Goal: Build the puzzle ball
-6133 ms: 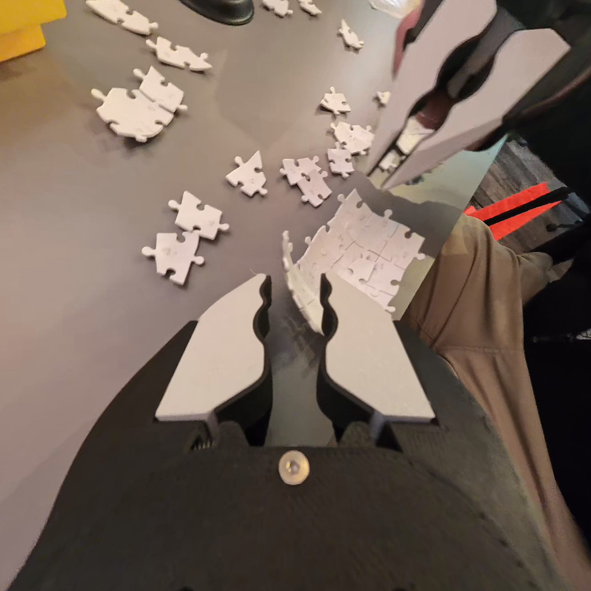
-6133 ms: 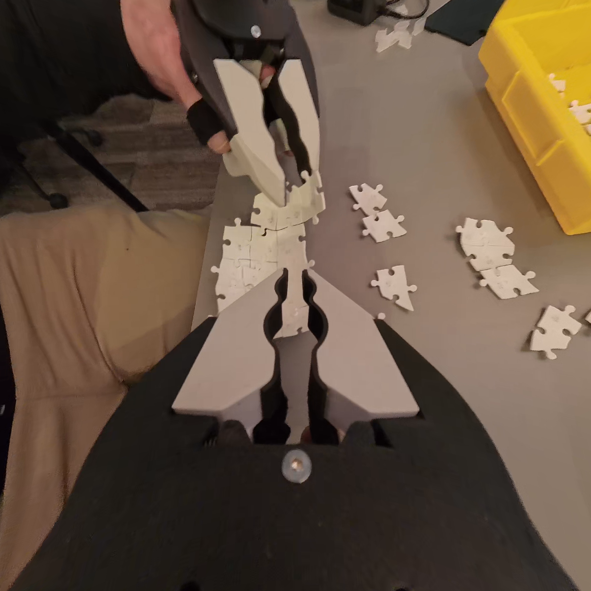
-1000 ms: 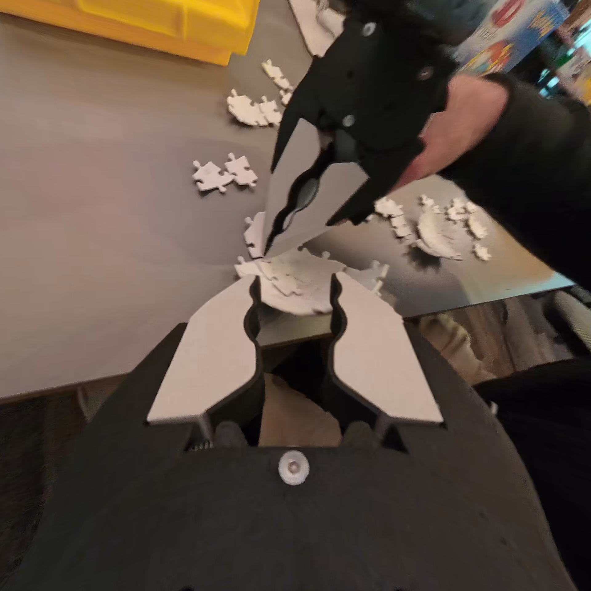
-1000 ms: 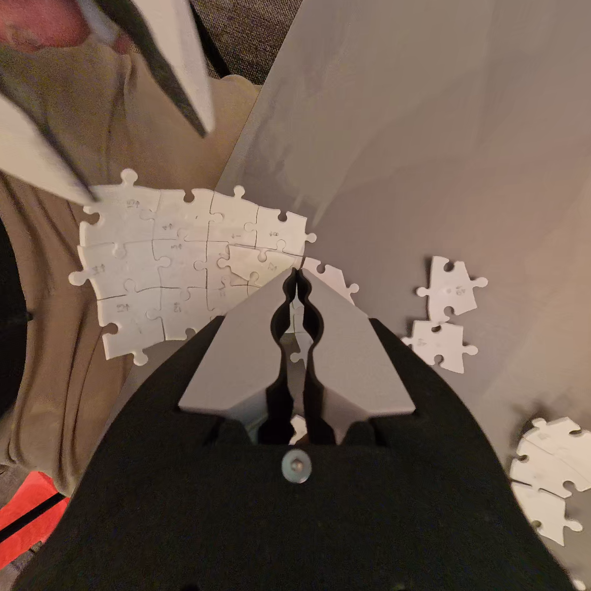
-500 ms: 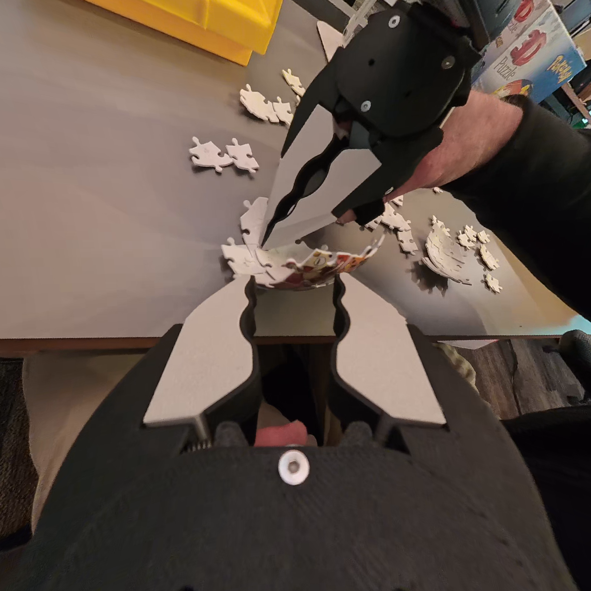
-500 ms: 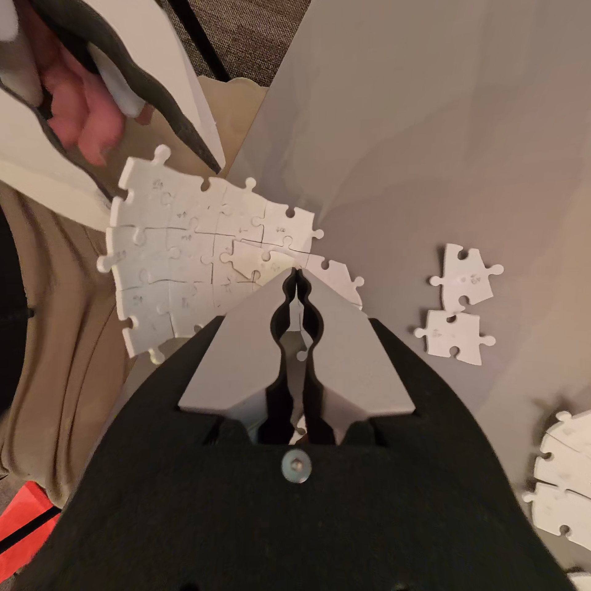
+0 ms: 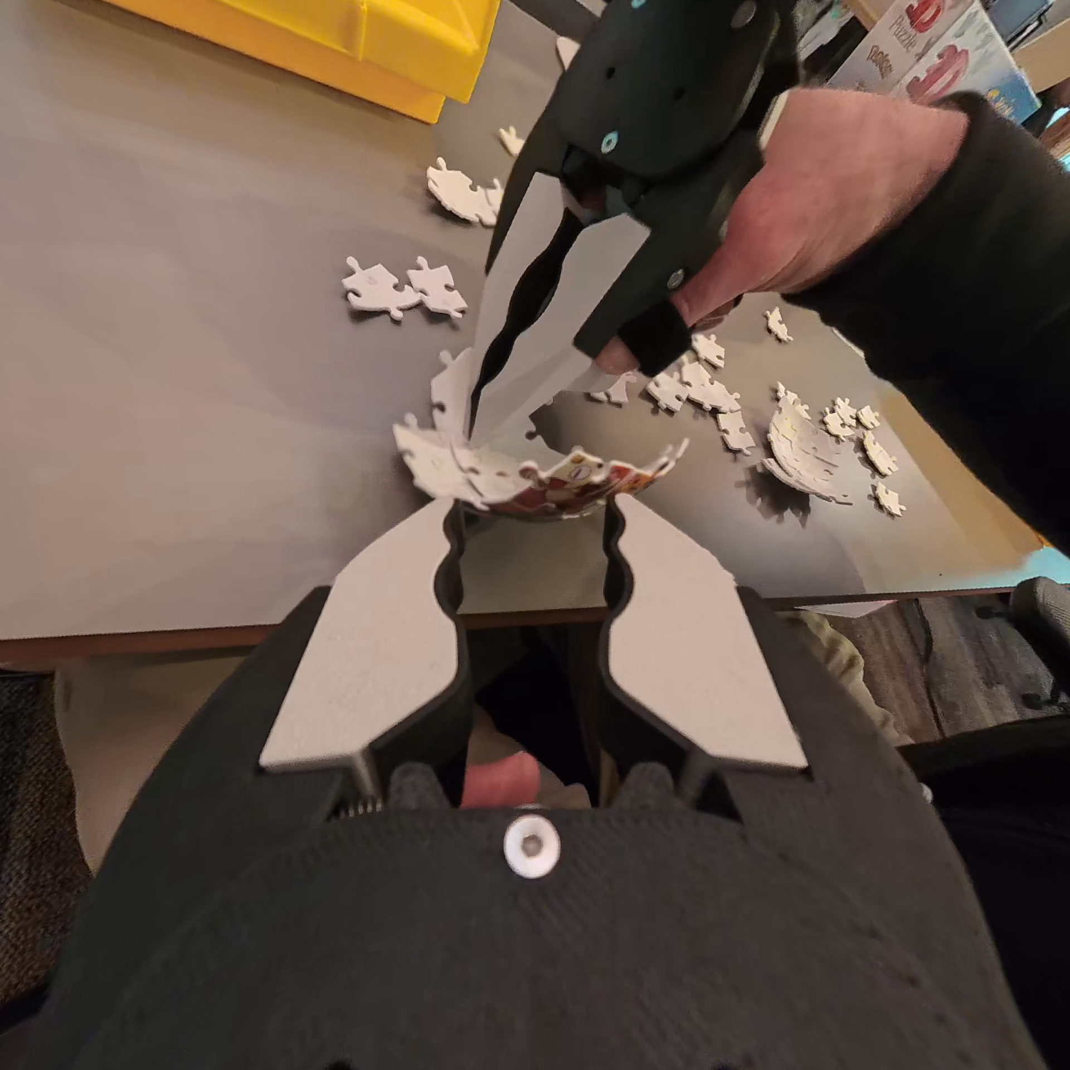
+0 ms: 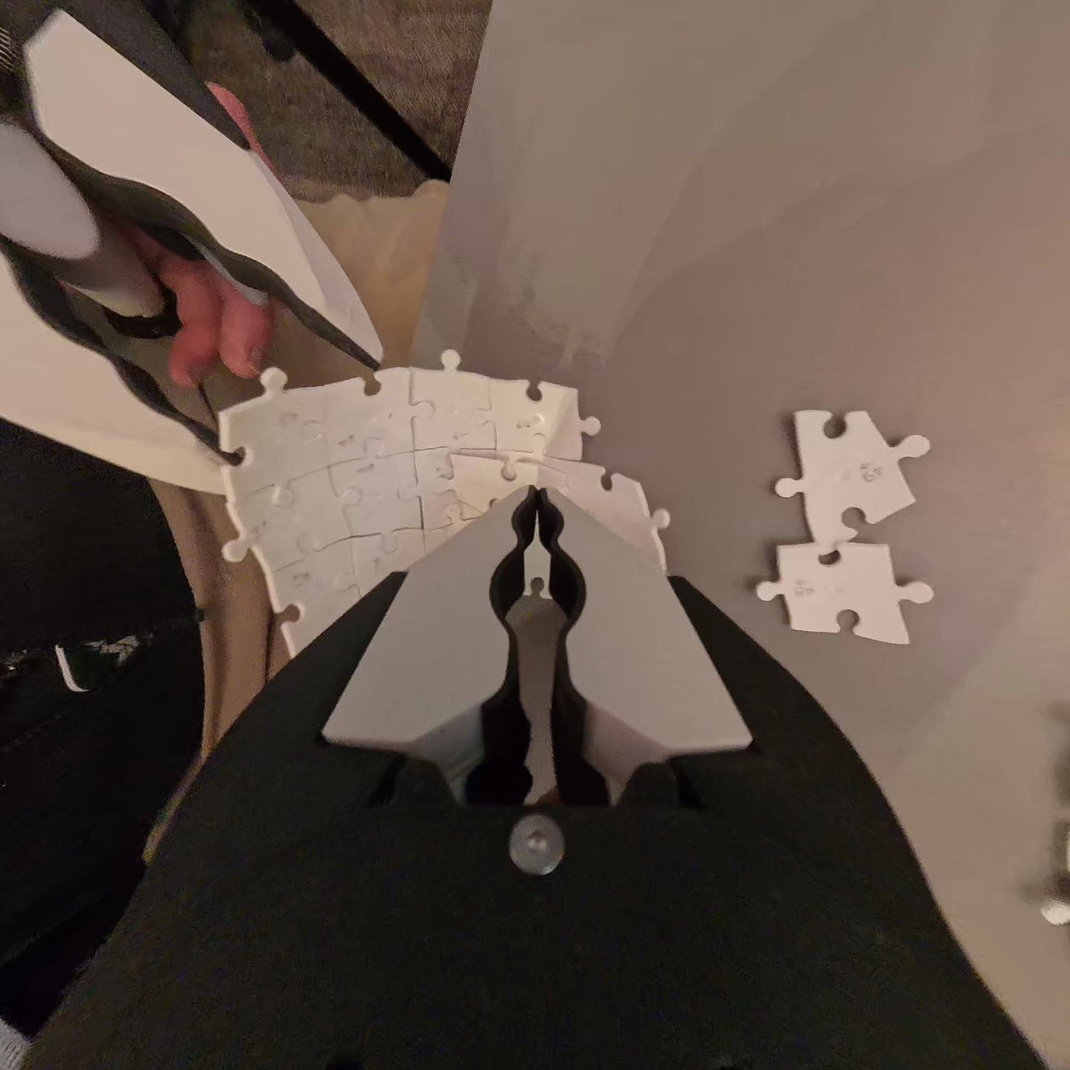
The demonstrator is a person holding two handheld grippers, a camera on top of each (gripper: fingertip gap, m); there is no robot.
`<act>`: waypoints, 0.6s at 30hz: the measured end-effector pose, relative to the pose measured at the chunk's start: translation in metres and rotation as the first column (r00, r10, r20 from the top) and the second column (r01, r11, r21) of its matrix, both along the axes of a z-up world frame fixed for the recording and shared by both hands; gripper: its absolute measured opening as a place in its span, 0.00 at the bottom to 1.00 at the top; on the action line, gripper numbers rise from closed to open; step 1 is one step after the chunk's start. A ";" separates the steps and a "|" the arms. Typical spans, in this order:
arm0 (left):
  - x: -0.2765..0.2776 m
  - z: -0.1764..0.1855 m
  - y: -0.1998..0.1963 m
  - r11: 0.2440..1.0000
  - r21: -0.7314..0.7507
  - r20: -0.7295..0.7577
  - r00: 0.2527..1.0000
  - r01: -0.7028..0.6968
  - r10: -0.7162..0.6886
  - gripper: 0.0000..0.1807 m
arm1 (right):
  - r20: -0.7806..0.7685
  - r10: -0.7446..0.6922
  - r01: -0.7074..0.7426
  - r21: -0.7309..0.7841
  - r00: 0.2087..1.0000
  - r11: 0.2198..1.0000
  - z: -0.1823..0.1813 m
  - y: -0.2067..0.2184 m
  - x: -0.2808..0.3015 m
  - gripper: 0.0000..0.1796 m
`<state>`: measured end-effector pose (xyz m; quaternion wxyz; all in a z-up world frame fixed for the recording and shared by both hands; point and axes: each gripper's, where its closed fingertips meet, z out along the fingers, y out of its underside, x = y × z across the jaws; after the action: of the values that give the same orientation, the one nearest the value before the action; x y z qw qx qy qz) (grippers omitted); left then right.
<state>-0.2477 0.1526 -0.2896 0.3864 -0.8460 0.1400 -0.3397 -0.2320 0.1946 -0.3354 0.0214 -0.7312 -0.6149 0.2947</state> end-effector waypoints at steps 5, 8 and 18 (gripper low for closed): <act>-0.001 -0.002 0.001 1.000 -0.005 0.006 1.000 0.001 -0.001 0.26 | -0.086 0.052 -0.039 0.144 0.995 0.989 0.016 0.005 0.000 0.00; 0.000 -0.003 0.002 1.000 -0.013 0.012 1.000 0.007 -0.007 0.26 | -0.053 0.135 -0.118 0.254 0.989 0.960 0.012 0.004 0.003 0.06; 0.000 -0.005 0.002 1.000 -0.018 0.011 1.000 0.007 -0.007 0.26 | -0.009 0.245 -0.223 0.385 0.970 0.896 0.000 0.003 0.003 0.12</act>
<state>-0.2482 0.1543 -0.2942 0.3782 -0.8471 0.1375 -0.3471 -0.2292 0.1977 -0.3352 0.1450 -0.6252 -0.7428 0.1908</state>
